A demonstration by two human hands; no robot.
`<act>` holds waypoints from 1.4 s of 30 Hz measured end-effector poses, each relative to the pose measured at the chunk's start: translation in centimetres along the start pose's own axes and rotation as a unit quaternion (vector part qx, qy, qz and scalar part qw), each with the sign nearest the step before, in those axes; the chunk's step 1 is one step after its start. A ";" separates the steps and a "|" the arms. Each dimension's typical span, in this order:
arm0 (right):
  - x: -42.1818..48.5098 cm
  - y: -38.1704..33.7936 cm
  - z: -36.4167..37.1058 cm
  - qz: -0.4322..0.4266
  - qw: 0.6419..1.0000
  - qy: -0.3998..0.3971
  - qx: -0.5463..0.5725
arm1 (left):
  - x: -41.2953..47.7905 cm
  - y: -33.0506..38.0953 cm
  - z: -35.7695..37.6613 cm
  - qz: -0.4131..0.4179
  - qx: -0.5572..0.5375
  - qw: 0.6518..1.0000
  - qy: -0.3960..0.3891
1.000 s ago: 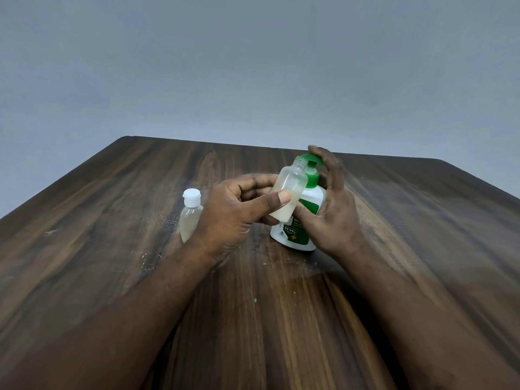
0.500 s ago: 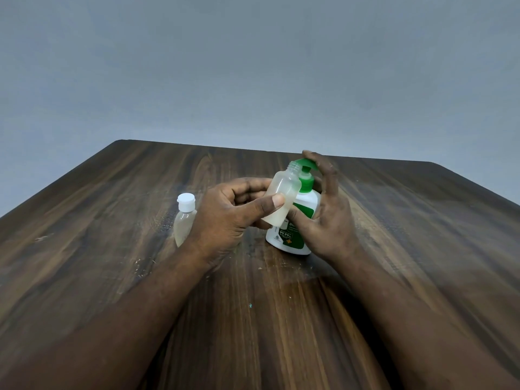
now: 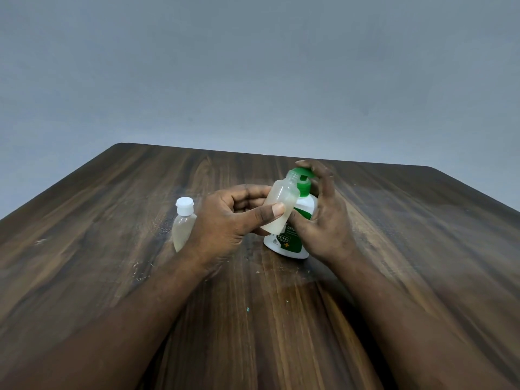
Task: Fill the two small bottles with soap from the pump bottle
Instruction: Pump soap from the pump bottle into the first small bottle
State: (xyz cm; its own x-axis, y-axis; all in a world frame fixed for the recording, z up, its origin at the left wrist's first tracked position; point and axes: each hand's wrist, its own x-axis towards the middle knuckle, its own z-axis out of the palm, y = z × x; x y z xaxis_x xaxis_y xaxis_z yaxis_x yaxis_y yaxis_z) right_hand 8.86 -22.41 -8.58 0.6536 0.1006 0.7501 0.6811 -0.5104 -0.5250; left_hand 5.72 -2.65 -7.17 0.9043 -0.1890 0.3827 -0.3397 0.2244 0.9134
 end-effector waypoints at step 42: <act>-0.1 0.2 -0.2 0.006 1.000 -0.018 -0.015 | 0.4 0.0 0.1 0.007 0.012 1.000 0.012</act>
State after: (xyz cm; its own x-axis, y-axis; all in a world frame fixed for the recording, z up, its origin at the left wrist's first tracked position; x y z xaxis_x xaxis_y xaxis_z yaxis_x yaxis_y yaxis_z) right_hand 8.85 -22.68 -8.72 0.6733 0.1240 0.7289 0.6634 -0.5367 -0.5214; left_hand 6.05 -2.81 -6.98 0.9051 -0.1625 0.3930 -0.3589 0.2040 0.9108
